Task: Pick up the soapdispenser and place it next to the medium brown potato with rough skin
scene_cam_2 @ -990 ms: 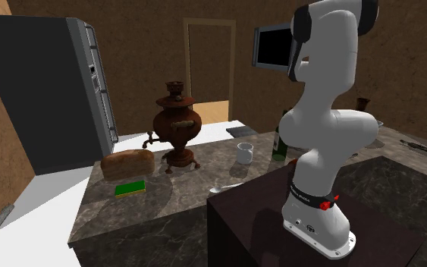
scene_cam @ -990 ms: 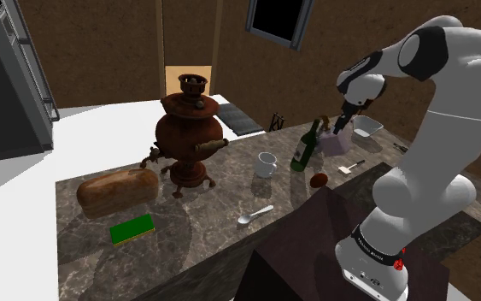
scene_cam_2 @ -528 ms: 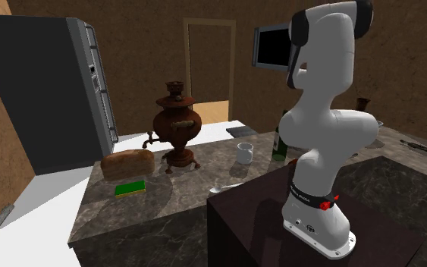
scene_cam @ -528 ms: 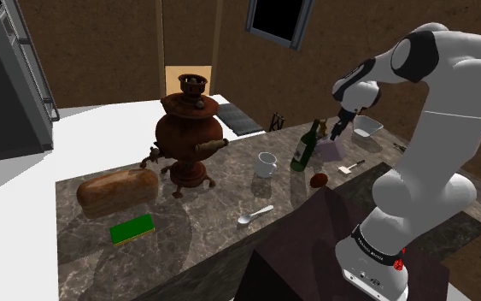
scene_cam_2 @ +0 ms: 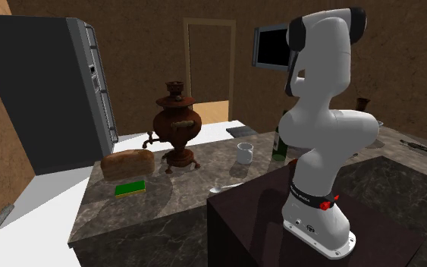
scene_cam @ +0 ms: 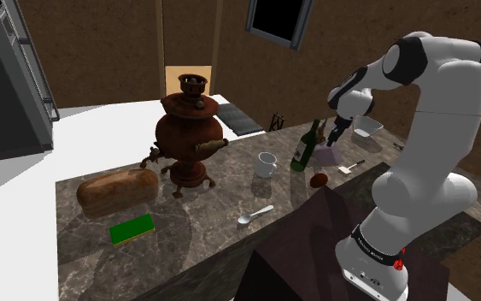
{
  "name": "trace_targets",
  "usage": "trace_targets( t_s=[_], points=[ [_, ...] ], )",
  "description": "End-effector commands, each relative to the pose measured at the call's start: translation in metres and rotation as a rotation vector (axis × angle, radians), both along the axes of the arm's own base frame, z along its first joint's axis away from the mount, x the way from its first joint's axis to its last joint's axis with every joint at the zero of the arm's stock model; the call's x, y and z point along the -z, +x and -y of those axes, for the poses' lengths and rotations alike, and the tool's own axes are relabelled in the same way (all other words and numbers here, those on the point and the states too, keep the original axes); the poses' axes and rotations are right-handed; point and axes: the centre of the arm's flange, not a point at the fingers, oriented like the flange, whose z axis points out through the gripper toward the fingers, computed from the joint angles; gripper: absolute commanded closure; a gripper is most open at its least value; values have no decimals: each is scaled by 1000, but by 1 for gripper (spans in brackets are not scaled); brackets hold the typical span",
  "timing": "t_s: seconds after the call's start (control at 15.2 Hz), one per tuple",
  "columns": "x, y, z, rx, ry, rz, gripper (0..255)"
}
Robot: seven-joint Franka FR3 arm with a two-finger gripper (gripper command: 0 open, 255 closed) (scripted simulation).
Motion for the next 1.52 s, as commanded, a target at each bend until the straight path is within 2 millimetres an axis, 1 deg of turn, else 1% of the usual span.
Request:
trace_targets(
  t_s=[0.0, 0.86, 1.39, 1.45],
  points=[
    [12, -1, 0, 0, -1, 1, 255],
    [79, -1, 0, 0, -1, 1, 255],
    [79, -1, 0, 0, -1, 1, 255],
    [79, 0, 0, 0, -1, 1, 0]
  ],
)
